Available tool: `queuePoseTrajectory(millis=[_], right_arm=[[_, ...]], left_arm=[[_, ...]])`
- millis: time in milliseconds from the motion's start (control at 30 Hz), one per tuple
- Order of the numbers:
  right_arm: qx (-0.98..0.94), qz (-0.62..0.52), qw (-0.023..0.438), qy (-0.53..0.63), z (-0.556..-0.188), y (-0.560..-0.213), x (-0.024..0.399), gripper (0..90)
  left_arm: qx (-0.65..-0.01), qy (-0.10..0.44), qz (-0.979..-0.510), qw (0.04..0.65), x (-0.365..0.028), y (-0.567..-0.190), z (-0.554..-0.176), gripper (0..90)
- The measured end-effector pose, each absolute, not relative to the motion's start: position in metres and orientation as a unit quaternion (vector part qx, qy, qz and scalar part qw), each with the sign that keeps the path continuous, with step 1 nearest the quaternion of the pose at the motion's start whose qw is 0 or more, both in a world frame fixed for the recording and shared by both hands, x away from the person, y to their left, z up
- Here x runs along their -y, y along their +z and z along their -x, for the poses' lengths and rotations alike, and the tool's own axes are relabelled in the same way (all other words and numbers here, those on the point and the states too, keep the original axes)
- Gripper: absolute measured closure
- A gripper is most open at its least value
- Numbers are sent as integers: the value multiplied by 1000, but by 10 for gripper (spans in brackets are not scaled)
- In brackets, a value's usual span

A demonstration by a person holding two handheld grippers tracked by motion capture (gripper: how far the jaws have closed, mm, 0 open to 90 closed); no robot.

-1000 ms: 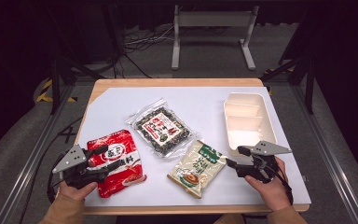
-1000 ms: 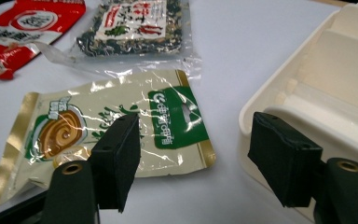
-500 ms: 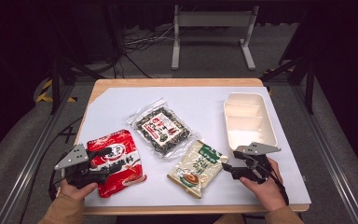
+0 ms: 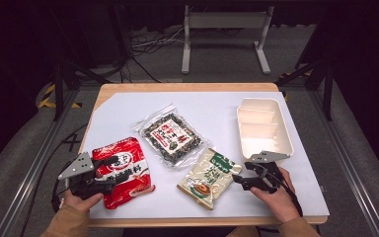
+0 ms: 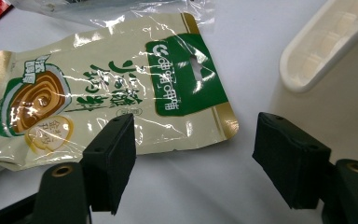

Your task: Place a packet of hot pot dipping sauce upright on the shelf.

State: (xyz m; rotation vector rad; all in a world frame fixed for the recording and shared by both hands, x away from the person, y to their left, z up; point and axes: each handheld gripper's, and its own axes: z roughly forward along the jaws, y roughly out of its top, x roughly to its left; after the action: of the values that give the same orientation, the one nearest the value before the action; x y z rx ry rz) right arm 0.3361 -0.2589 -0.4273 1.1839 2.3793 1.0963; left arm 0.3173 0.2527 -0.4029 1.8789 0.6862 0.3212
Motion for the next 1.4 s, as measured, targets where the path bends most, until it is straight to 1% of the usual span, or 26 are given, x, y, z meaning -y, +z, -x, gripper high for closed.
queuePoseTrajectory(millis=[667,933,1033,1100,1300,1400], right_arm=[[-819,-425,94,374,-346,-439,253,276],[-811,-430,75,391,-349,-440,253,269],[-805,-433,66,401,-349,-439,255,290],[-801,-433,69,407,-348,-436,256,344],[-802,-422,69,417,-344,-431,255,400],[-805,-417,63,418,-344,-431,253,410]], left_arm=[[-292,139,-789,522,-251,-403,-317,280],[-290,144,-791,520,-251,-403,-317,280],[-291,144,-791,519,-251,-403,-317,280],[-290,144,-791,519,-250,-404,-317,280],[-291,143,-792,517,-249,-404,-317,280],[-288,145,-794,515,-249,-404,-317,281]])
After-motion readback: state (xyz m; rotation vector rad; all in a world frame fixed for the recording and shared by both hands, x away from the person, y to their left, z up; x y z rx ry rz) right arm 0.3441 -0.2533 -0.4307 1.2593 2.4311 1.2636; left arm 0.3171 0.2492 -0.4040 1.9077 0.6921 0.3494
